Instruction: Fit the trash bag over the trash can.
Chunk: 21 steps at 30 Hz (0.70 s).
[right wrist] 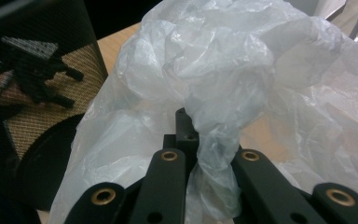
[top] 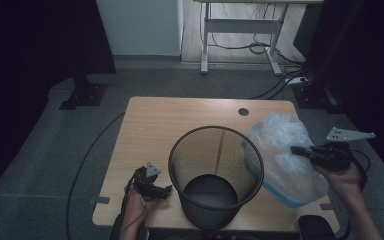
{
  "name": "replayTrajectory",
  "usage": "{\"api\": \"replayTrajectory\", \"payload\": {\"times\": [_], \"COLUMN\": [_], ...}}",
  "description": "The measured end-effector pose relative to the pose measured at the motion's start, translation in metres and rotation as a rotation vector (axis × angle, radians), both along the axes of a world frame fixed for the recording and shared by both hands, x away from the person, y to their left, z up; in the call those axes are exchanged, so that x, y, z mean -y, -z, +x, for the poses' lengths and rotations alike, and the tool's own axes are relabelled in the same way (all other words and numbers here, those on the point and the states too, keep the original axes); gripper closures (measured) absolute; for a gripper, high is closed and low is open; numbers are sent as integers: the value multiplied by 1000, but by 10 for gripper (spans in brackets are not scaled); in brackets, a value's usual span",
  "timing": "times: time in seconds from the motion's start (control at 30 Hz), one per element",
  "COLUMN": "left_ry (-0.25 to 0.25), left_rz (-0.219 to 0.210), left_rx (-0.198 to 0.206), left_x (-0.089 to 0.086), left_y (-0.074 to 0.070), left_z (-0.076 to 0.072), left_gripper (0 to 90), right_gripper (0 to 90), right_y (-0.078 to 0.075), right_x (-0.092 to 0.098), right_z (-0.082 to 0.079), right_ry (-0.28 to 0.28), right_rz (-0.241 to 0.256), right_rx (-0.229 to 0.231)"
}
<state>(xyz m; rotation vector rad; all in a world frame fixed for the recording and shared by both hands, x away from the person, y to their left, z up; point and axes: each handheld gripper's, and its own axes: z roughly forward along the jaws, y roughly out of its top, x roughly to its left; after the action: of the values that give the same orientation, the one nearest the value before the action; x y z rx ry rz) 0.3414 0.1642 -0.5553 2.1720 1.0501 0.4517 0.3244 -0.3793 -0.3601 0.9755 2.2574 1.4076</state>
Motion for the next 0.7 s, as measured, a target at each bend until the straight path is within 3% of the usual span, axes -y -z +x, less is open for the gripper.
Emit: {"api": "replayTrajectory", "payload": {"times": [0.7], "left_ry": [-1], "left_rz": [0], "left_rx": [0], "left_x": [0], "left_y": [0], "left_z": [0], "left_gripper": [3], "right_gripper": [857], "right_y": [-72], "right_x": [9], "right_z": [-6], "right_ry": [-3], "right_rz": [46], "right_rx": [66]}}
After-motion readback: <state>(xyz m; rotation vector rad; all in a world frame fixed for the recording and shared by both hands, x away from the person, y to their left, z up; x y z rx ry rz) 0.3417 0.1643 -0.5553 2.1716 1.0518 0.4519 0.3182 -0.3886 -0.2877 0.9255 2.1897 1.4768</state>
